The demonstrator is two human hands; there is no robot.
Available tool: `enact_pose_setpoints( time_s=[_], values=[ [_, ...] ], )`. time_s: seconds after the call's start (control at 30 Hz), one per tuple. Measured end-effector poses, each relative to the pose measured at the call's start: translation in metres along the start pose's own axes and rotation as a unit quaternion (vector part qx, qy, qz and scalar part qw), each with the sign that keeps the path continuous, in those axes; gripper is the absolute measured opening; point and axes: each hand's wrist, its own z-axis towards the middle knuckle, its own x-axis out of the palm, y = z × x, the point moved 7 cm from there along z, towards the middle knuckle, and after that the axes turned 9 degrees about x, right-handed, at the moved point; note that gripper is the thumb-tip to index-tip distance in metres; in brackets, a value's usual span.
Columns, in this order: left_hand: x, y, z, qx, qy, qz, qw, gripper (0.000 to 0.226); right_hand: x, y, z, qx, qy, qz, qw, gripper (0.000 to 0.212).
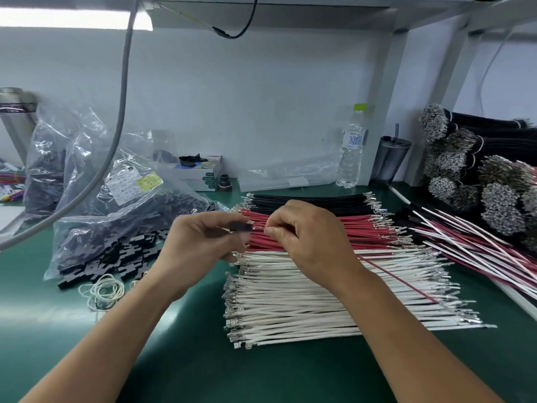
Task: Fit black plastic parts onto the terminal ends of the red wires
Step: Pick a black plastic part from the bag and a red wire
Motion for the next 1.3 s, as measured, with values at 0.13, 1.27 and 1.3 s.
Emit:
enact_pose_setpoints(
  time_s=[0.13, 1.27, 1.3],
  values=[
    [0.001, -0.004, 0.0, 0.019, 0.006, -0.001, 1.0, 0.018, 0.002, 0.0, 0.0, 0.0, 0.015, 0.046, 0.999, 0.006],
    [0.0, 0.011, -0.002, -0.032, -0.001, -0.058, 0.998, 0.025, 0.013, -0.005, -0.022, 0.133, 0.221, 0.038, 0.965, 0.019],
    [0.0, 0.01, -0.002, -0.032, 0.0, -0.061, 0.998, 0.025, 0.012, -0.006, -0.021, 0.135, 0.219, 0.065, 0.964, 0.021]
  ],
)
